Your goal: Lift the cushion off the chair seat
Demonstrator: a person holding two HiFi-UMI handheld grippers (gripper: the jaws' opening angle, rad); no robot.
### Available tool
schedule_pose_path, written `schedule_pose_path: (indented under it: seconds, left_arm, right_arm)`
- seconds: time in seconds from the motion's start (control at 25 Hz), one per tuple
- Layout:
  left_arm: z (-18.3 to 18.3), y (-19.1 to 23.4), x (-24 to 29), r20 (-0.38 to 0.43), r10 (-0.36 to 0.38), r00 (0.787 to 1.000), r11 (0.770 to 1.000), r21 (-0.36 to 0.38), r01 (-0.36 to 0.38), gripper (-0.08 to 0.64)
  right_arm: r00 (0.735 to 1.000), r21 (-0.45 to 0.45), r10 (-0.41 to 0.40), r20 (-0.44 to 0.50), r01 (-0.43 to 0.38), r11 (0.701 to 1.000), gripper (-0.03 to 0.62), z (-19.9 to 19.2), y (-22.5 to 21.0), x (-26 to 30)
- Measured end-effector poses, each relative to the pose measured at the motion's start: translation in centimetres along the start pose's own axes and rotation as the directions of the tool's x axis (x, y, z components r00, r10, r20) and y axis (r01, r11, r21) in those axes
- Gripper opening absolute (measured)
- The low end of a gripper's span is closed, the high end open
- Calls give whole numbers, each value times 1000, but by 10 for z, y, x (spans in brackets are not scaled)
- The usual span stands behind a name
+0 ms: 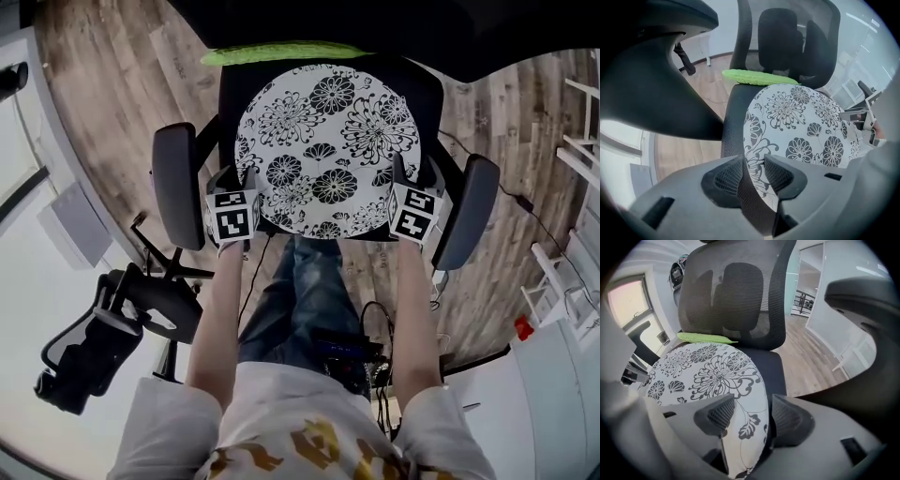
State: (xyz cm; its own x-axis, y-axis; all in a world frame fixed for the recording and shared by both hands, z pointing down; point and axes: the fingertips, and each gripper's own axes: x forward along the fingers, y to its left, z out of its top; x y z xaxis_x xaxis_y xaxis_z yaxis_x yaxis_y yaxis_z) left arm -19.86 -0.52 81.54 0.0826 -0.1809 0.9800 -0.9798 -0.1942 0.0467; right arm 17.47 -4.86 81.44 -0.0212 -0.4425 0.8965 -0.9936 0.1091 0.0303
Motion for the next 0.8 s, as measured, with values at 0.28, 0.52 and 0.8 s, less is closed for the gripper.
schedule_pose_path:
  seconds: [0.28,0.52,0.8]
  left_arm:
    - [-1,2,10,-37,4,999,1000,8,-4,121]
    - [-4,3,13,-84,68,994,998,25,-66,120]
    - [-2,1,14,-108,43,993,997,69,-36,105]
  right_arm:
    - [999,57,-20,-28,22,998,224,-8,-2,7]
    - [998,40,-39,-44,40,998,224,-11,-2,10]
    - [996,52,-39,-79,43,998,224,-12,-3,15]
